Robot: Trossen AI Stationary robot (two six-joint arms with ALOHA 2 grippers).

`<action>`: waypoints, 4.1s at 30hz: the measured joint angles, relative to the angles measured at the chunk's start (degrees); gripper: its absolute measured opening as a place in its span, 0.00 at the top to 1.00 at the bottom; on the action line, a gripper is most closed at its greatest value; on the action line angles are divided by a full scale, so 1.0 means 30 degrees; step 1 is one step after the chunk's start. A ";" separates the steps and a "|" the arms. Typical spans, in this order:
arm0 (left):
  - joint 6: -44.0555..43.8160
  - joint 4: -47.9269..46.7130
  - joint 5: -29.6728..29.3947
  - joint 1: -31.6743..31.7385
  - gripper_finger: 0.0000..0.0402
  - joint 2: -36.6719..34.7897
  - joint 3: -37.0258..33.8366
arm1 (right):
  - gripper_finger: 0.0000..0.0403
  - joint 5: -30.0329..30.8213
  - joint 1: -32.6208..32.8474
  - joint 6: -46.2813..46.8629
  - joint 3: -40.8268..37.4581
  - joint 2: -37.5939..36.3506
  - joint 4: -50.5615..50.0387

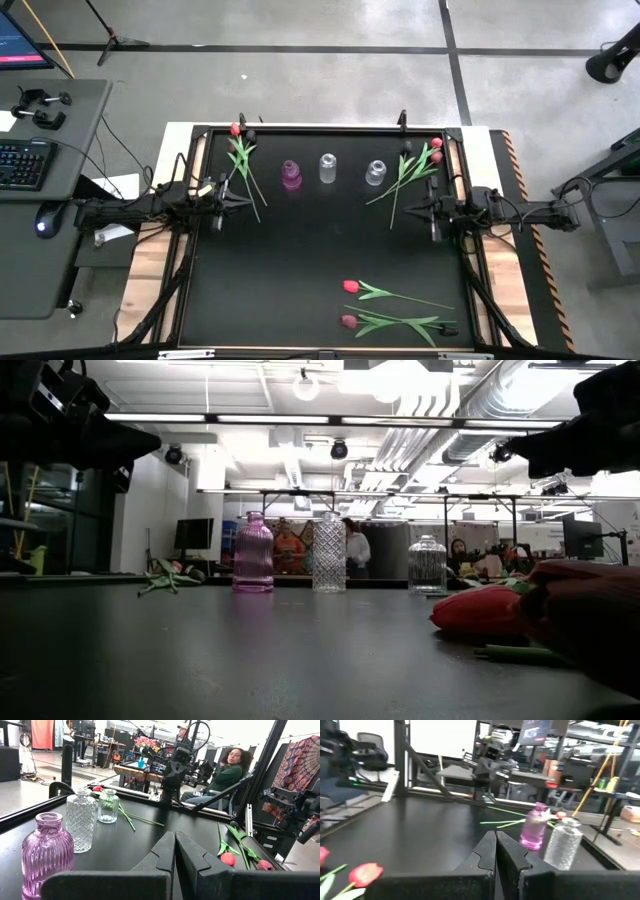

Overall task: Sort flowers into vase by color
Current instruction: Put the top right red tulip into the left transparent flower vase

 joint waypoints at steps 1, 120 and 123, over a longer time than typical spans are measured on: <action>0.0000 0.0000 -0.0003 0.0004 1.00 0.0000 0.0006 | 1.00 0.0111 0.0000 -0.0232 -0.0003 0.0002 0.0009; 0.0000 0.0001 -0.0002 -0.0003 1.00 0.0000 -0.0002 | 1.00 -0.0111 -0.7402 0.7177 1.7730 2.3087 0.6897; 0.0000 0.0003 0.0001 0.0001 1.00 0.0000 0.0002 | 1.00 0.0923 -0.6363 0.6768 1.7730 2.5029 1.0604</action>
